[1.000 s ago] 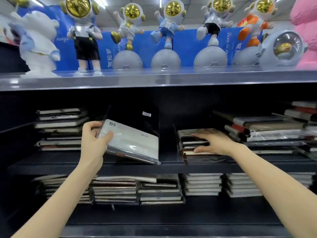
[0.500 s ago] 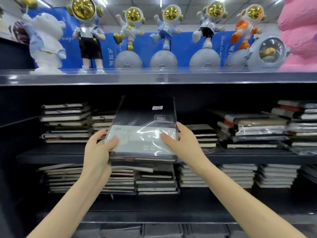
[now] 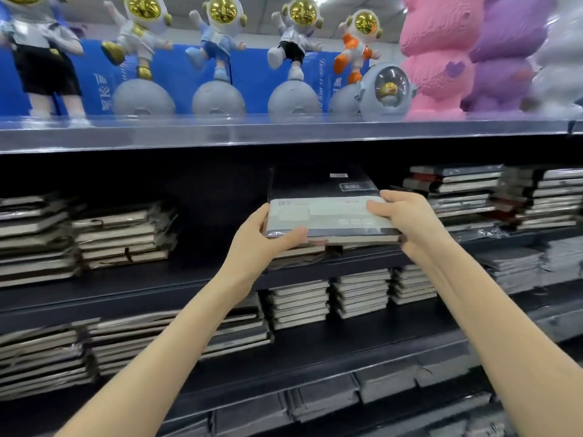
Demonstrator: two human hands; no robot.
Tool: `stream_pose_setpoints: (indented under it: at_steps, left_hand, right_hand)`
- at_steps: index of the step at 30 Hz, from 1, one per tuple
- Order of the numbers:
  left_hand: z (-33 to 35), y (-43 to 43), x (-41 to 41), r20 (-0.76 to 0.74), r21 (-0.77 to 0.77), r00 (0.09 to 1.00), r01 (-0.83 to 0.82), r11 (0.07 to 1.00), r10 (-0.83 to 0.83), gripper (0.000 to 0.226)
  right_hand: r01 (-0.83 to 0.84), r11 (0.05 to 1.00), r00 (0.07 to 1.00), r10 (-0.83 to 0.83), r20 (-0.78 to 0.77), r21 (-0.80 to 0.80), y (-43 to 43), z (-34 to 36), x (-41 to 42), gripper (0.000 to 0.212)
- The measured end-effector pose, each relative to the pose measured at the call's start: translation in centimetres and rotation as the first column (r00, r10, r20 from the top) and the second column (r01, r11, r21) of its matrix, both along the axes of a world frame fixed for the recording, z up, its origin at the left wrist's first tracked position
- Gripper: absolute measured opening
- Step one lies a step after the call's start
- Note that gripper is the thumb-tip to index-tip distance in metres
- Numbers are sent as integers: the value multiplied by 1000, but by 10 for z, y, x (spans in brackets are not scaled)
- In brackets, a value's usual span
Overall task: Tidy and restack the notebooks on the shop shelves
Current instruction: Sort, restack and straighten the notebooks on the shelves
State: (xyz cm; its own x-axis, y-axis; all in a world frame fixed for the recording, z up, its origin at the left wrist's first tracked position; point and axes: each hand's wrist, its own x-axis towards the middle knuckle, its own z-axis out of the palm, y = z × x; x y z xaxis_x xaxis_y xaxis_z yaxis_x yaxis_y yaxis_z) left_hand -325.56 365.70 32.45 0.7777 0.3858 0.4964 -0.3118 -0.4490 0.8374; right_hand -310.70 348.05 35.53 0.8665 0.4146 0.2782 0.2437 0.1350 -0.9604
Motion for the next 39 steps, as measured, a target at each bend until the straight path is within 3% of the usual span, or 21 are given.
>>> stream_pose_setpoints:
  at_steps: [5, 8, 9, 11, 12, 14, 15, 17, 19, 20, 26, 30, 35, 39]
  left_hand:
    - [11, -15, 61, -43, 83, 997, -57, 995, 61, 47]
    - [14, -23, 100, -92, 85, 988, -117, 990, 125, 83]
    - [14, -27, 111, -122, 92, 981, -140, 986, 151, 90]
    - [10, -35, 130, -172, 162, 952, -226, 961, 253, 83]
    - [10, -39, 137, -168, 242, 925, -295, 924, 340, 77]
    - [10, -45, 146, -91, 381, 858, -439, 814, 506, 73]
    - [9, -44, 152, -50, 418, 827, -492, 764, 560, 74]
    - [7, -46, 163, 0, 456, 790, -546, 703, 613, 77]
    - [5, -48, 174, -4, 448, 806, -528, 721, 593, 77]
    - [4, -50, 179, -16, 442, 826, -500, 744, 564, 77]
    - [2, -46, 205, -129, 499, 884, -333, 800, 449, 77]
    - [-2, -44, 213, -143, 431, 906, -306, 849, 398, 75]
    - [-3, -41, 215, -190, 344, 927, -246, 906, 324, 77]
    - [-2, -29, 190, -149, 290, 927, -292, 911, 345, 75]
  right_hand:
    - [80, 997, 994, -80, -76, -5, -21, 21, 59, 49]
    - [32, 997, 997, -37, -70, -72, -26, 31, 93, 29]
    - [14, 994, 997, -23, -77, -113, -28, 32, 105, 30]
    - [-13, 977, 998, -2, -69, -211, -32, 33, 126, 42]
    - [1, 959, 1000, -4, -10, -283, -35, 32, 132, 45]
    - [153, 889, 962, -34, 270, -432, -45, 25, 135, 49]
    - [308, 838, 878, -67, 475, -450, -49, 19, 135, 52]
    - [522, 766, 623, -42, 781, -375, -56, 8, 126, 49]
    - [562, 740, 449, 101, 888, -369, -53, 1, 131, 42]
    - [551, 733, 433, 158, 887, -399, -50, -1, 139, 39]
    - [482, 745, 539, 163, 826, -461, -35, 1, 184, 32]
    - [487, 761, 526, 137, 839, -429, -30, -6, 195, 33]
    - [548, 768, 393, 114, 913, -331, -23, -17, 201, 32]
    - [587, 805, 203, -36, 978, -93, -15, -20, 185, 33]
